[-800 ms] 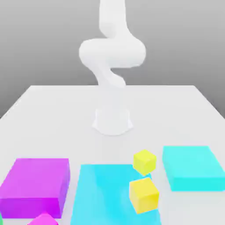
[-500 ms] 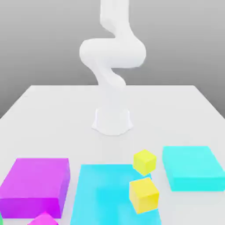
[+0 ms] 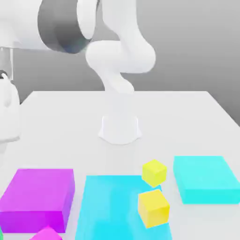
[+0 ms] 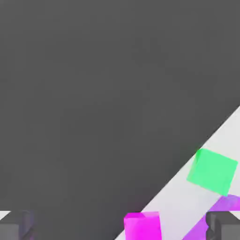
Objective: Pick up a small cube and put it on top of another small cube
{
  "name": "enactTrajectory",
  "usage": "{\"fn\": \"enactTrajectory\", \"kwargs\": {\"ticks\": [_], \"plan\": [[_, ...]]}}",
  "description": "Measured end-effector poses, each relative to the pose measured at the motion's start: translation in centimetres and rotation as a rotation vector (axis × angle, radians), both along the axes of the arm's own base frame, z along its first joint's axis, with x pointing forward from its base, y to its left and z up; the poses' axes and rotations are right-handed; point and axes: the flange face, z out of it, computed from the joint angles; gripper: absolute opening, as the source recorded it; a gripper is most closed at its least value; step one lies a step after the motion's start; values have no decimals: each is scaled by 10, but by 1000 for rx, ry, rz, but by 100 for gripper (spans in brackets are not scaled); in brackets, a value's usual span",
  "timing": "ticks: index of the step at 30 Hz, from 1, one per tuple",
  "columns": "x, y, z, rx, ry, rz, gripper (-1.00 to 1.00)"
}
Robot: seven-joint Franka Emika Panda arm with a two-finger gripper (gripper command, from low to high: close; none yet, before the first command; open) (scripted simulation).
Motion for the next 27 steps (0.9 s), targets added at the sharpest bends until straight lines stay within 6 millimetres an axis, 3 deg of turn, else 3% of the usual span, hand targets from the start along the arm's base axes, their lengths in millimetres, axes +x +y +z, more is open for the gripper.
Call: {"fn": "enactTrajectory", "kwargs": {"ticks": [8,12,13,19,21,24,27], "plan": [[-20,-68,-142,74,163,-258,0],[-25,-77,-209,82,188,-296,0],[-26,-77,-222,83,188,-297,-100],[-26,-77,-228,83,187,-298,-100],[-25,-78,-212,83,187,-298,-100],[-25,-75,-171,82,188,-285,-100],[-21,-51,-154,64,195,-141,-100]]}}
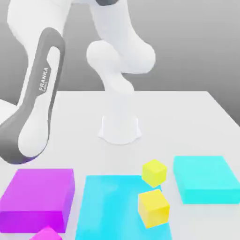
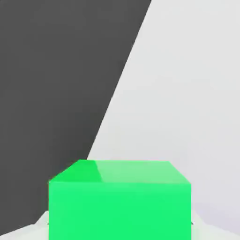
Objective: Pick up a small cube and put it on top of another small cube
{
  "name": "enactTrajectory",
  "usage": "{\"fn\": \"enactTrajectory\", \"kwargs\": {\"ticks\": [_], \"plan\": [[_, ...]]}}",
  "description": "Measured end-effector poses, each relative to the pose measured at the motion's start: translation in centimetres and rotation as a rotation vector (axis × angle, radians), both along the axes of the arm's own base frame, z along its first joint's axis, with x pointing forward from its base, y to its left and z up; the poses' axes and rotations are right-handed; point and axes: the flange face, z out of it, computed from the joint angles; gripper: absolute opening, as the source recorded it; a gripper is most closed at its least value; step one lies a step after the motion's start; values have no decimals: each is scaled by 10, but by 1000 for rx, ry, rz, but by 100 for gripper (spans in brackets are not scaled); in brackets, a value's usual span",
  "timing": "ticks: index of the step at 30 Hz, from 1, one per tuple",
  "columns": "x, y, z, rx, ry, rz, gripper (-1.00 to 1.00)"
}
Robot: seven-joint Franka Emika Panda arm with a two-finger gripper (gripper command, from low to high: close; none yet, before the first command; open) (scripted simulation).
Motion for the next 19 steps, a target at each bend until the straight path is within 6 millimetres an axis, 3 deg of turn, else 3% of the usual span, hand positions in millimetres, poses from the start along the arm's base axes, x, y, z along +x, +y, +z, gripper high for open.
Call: {"fn": "enactTrajectory", "kwargs": {"ticks": [11,13,15,16,19], "plan": [[6,101,40,4,0,614,-100],[6,111,29,5,-1,676,-100],[6,113,1,5,-1,692,-100],[6,113,-12,5,-1,694,100],[6,113,-12,5,-1,694,100]]}}
